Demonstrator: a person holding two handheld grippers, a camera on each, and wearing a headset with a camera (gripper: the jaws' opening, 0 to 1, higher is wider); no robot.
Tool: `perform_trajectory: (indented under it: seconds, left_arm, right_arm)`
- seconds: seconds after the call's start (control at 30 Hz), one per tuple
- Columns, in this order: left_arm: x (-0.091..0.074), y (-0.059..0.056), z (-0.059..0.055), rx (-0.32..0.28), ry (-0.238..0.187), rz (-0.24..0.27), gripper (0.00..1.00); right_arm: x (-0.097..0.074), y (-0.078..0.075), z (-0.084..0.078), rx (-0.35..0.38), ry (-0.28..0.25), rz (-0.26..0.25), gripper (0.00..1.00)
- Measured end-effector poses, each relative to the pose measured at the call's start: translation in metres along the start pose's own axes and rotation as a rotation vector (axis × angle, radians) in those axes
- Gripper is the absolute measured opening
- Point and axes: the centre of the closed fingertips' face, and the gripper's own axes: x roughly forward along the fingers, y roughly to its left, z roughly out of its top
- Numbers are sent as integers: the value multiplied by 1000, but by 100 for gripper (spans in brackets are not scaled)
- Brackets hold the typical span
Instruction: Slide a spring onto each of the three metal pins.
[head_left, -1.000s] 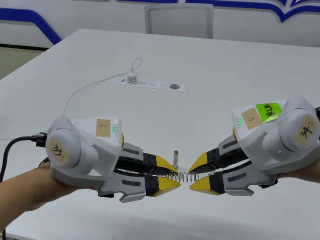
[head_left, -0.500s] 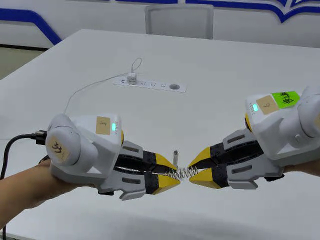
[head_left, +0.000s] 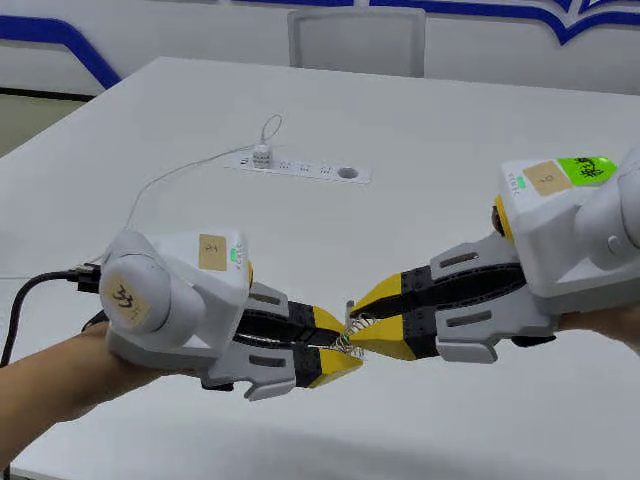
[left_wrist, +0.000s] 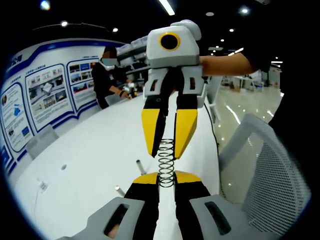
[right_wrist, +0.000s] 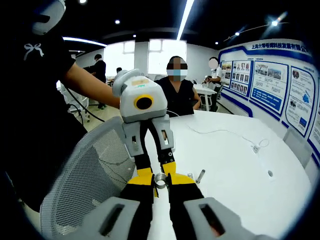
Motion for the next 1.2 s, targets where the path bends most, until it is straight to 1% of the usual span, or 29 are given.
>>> perform_trajectory:
  seconds: [0.13,0.23,0.27,0.4,0.43,0.5,0.53,0.6,0.63,0.67,0.7,0.73,0.77,0.8,0.83,0.87,0.97,1.03,1.07,1.1,1.2]
  left_arm:
    - [0,1,-2,-2,7,6,10]
    - [-2,0,-2,-7,8,5,10]
    - [-2,-2,-2,-23,5,-1,10]
    - [-2,-1,-4,-28,8,8,11]
    - [-2,-1,-4,-50,5,4,11]
    - [-2,-4,-5,-125,-3,-18,11]
    - [-3,-2,-5,-105,-4,-8,11]
    - [-4,0,-6,-98,-7,8,12]
    - [-4,1,-7,-106,-7,11,12]
    - [-4,1,-7,-113,-9,13,12]
    - [-5,2,-8,-118,-7,18,12]
    - [-5,3,-10,-134,-5,25,14]
    - [-6,4,-13,-167,2,32,16]
    - [-6,5,-14,-160,-3,33,20]
    - [-7,6,-15,-157,-6,40,23]
    - [-9,8,-17,-154,-1,56,25]
    - [-13,10,-21,-156,2,71,25]
    - [-16,11,-25,-160,8,80,25]
    - [-17,11,-26,-159,11,85,25]
    - [-19,11,-28,-158,13,91,26]
    - [-24,12,-34,-177,14,109,27]
  right_arm:
    - [3,0,-1,-9,18,-1,11]
    - [3,1,-1,15,12,1,11]
    - [4,2,0,26,9,3,11]
    - [4,1,-2,30,15,-13,11]
    - [5,0,-2,37,13,-15,11]
    - [5,1,-2,45,13,-11,11]
    - [5,2,-2,49,15,-10,11]
    - [6,0,-3,57,20,-24,11]
    - [6,-1,-4,66,20,-26,11]
    - [6,-3,-3,86,16,-35,11]
    - [5,-6,-4,144,15,-49,11]
    - [5,-10,-5,175,18,-57,11]
    - [3,-17,-6,204,15,-73,11]
    - [2,-18,-6,187,13,-72,11]
    - [0,-19,-6,187,10,-75,11]
    - [-3,-21,-6,189,5,-86,11]
    - [-9,-27,-9,191,8,-113,11]
    - [-15,-34,-15,194,20,-143,11]
    - [-18,-37,-18,201,25,-157,11]
    - [-23,-43,-21,215,27,-181,11]
    - [-34,-54,-28,248,25,-228,11]
